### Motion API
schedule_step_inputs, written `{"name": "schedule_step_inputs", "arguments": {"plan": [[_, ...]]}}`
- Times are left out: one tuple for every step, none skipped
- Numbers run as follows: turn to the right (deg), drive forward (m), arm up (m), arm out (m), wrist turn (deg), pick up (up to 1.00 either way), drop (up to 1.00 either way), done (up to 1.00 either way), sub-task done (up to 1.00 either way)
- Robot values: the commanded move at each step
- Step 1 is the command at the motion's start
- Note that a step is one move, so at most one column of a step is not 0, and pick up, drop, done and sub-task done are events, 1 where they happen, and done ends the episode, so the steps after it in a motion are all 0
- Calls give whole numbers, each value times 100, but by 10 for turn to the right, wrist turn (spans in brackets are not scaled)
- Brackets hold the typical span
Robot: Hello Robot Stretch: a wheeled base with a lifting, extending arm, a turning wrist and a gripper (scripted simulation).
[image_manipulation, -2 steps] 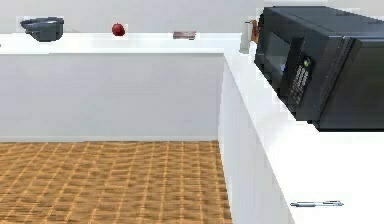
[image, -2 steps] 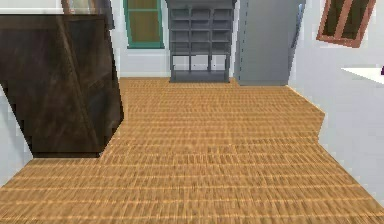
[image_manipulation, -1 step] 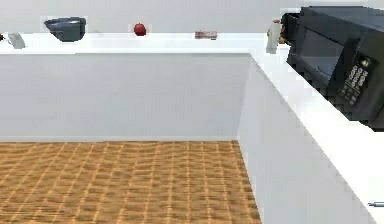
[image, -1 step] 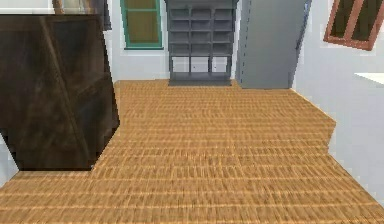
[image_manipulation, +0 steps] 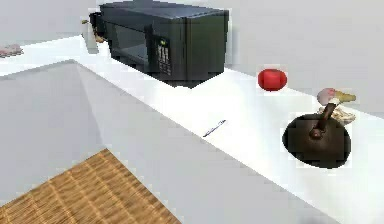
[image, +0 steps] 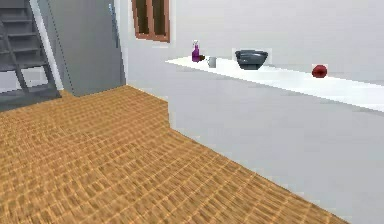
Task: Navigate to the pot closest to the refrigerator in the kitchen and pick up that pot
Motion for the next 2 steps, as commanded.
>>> {"name": "schedule_step_inputs", "arguments": {"plan": [[90, 0, 0, 0, 0, 0, 0, 0, 0], [30, 0, 0, 0, 0, 0, 0, 0, 0]]}}
